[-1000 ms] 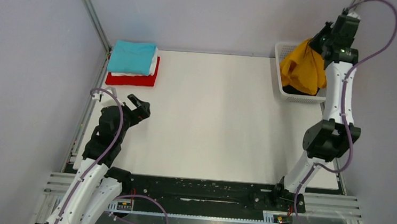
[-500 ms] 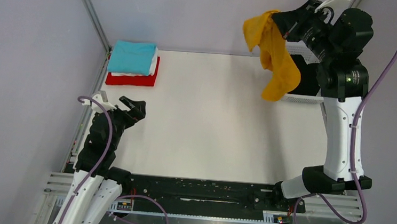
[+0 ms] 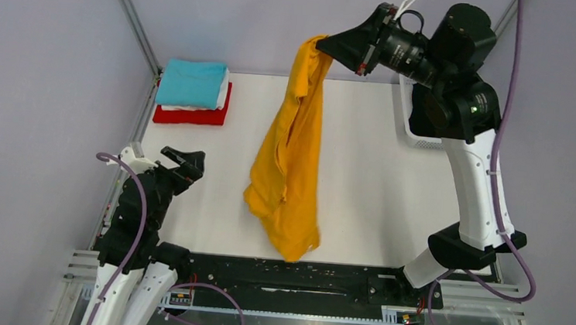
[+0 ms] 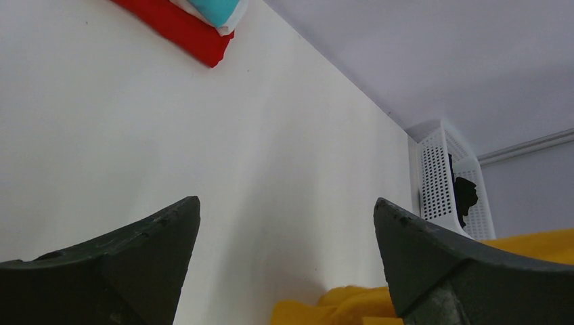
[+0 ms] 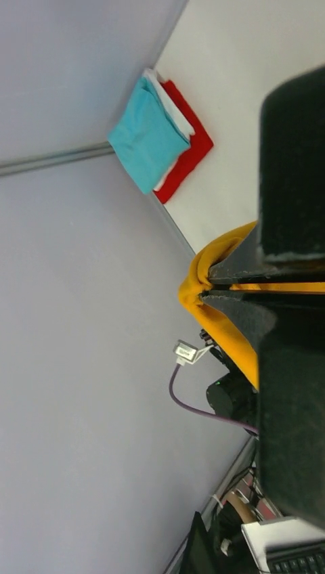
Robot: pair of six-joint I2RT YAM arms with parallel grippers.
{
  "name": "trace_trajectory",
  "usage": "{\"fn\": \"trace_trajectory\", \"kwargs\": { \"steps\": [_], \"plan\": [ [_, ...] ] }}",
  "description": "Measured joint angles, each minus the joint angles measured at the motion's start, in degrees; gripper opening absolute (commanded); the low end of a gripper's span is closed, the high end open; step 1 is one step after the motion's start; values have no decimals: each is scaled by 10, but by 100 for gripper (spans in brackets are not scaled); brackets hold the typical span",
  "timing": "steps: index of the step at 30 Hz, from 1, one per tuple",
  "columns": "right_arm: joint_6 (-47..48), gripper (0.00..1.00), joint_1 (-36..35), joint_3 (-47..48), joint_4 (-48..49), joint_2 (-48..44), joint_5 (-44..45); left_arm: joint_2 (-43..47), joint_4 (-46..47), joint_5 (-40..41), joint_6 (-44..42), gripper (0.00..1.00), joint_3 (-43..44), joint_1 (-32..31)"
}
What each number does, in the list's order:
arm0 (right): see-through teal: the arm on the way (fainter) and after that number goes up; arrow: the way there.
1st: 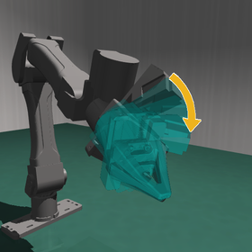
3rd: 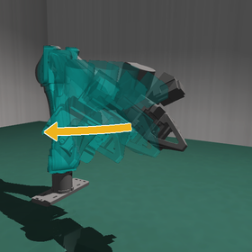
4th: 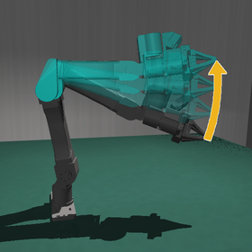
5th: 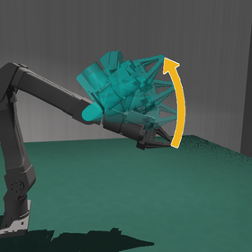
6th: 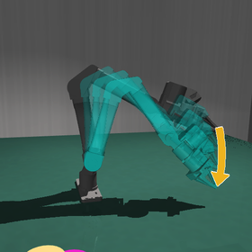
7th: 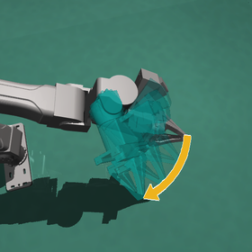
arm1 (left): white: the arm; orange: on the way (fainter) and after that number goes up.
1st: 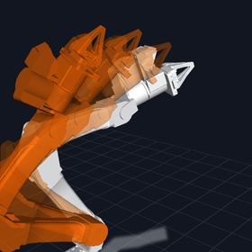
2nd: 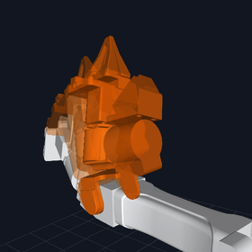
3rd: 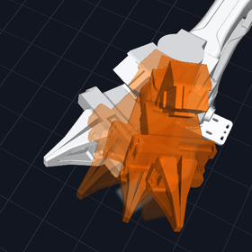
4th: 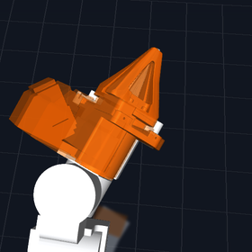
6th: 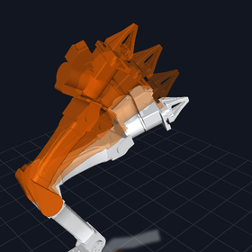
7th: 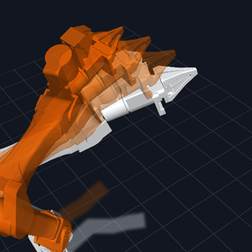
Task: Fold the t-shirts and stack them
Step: Move the tshirt to the center of the board, then flatten out the tshirt
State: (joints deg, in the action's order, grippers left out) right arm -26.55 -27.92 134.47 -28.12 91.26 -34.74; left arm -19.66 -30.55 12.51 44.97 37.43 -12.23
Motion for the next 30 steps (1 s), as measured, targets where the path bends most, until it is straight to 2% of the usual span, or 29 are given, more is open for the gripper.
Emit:
{"fn": "trace_trajectory", "kwargs": {
  "steps": [3,6,8,11,13,15,19,20,21,24,26,30],
  "plan": [
    [0,0,-9,-16,-10,8,-16,12,-14,5,6,99,3,0],
    [21,0,-9,-136,-12,-43,0,14,-26,12,10,99,5,0],
    [29,0,-6,-264,-5,-105,30,13,-35,14,15,99,5,0],
    [22,0,22,-514,28,-234,72,5,-35,12,23,99,4,0],
    [10,0,61,-662,37,-313,98,-12,-31,6,27,99,2,0],
    [-1,0,140,-768,37,-362,133,-42,-21,-8,29,99,-6,0],
    [-9,28,251,-881,14,-355,249,-136,1,-69,26,99,-29,0],
    [-9,52,263,-890,7,-342,281,-141,3,-75,26,99,-31,0],
    [-6,68,273,-893,-8,-320,320,-165,11,-97,21,99,-38,0],
    [3,95,276,-884,-32,-270,389,-206,32,-146,12,96,-64,-1],
    [4,99,276,-875,-40,-255,413,-223,47,-176,5,93,-93,-2],
    [3,98,254,-868,-41,-271,439,-254,65,-213,-1,84,-142,-15]
  ]
}}
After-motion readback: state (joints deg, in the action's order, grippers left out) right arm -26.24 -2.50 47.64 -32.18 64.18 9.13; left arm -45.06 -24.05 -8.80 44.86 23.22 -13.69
